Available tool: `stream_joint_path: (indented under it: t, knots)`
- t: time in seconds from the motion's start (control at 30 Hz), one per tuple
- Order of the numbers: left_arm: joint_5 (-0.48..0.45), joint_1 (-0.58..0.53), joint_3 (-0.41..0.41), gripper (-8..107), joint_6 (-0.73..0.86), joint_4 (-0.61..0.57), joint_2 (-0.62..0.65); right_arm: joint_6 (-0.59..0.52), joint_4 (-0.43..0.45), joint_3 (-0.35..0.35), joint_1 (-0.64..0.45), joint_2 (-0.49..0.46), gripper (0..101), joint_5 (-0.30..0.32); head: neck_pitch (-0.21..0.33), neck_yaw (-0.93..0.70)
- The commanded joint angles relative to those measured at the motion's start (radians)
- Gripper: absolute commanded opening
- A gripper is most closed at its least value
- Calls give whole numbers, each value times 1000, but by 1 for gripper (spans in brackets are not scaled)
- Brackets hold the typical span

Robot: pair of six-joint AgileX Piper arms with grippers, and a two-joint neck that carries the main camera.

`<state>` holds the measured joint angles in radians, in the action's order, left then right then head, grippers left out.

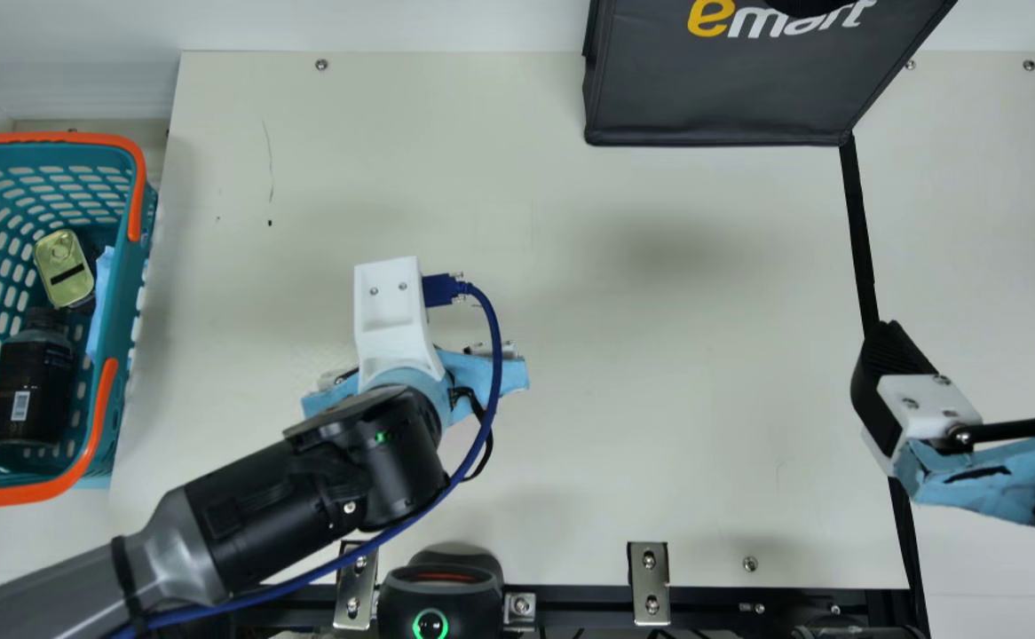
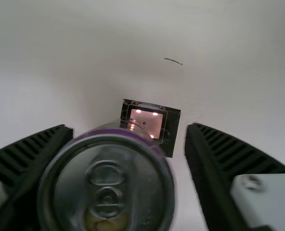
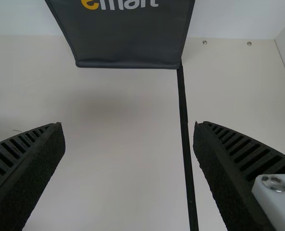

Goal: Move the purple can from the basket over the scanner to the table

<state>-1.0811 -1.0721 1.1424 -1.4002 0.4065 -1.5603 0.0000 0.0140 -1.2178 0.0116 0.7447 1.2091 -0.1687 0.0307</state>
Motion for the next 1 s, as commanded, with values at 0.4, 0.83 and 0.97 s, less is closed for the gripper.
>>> stream_joint_path:
  t: [0.4,0.83,0.97]
  knots:
    - [-23,-34,-8,-8,77,19,25,0,0,0,0,0,95,0,30,-3]
    - [57,6,-60,-8,445,-64,126,0,0,0,0,0,95,0,30,-3]
    - [90,27,-78,-8,562,-103,153,0,0,0,0,0,95,0,30,-3]
